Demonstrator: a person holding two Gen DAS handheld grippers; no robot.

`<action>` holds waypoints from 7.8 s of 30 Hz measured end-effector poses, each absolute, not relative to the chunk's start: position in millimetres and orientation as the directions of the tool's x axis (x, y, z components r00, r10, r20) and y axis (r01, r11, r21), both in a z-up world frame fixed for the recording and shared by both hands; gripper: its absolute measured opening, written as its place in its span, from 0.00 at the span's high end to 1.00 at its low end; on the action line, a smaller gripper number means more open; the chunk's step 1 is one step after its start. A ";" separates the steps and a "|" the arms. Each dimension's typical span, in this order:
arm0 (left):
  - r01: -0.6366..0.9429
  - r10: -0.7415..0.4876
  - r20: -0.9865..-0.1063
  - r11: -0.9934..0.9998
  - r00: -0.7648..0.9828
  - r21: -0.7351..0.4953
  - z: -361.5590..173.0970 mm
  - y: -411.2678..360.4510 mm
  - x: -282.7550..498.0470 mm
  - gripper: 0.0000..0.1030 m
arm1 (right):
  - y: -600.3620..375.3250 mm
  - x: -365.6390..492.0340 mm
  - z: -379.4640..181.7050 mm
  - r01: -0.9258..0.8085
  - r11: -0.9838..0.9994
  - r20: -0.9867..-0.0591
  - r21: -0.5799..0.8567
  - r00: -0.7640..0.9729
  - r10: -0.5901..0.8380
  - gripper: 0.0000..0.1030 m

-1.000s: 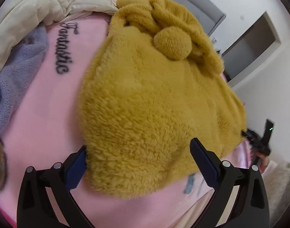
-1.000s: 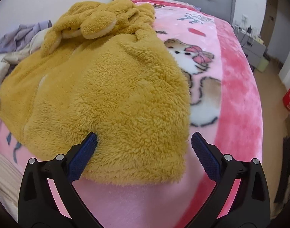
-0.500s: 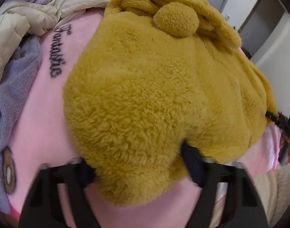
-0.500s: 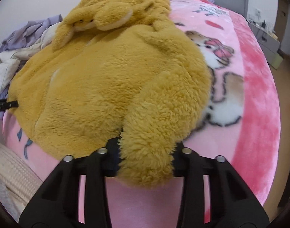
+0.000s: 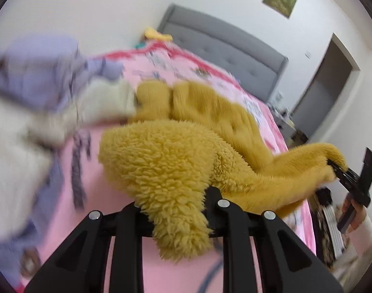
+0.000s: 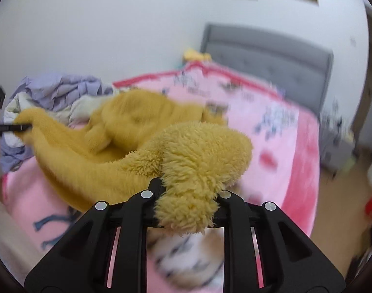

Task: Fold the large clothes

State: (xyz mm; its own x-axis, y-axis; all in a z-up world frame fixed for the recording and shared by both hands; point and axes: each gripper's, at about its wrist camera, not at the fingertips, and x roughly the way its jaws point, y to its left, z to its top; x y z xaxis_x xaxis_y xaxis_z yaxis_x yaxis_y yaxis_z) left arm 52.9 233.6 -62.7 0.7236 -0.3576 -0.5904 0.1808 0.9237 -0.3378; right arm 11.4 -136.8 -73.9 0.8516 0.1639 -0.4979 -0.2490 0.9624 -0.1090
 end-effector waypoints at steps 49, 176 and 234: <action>-0.257 0.100 -0.770 0.963 0.630 -0.085 -121.8 193.0 402.0 0.29 | -201.8 369.7 -92.6 -0.274 0.949 -0.505 0.153 0.804 0.313 0.13; 0.153 -0.174 -0.633 0.984 0.754 -0.088 -141.5 118.8 270.3 0.04 | -217.4 292.2 -176.2 -0.519 0.837 -0.665 0.171 0.566 0.487 0.73; -0.029 -0.730 -0.623 0.642 0.282 -0.766 -255.0 294.7 330.1 0.04 | -255.5 412.0 -272.2 -0.105 0.647 -0.630 0.756 0.152 0.761 0.07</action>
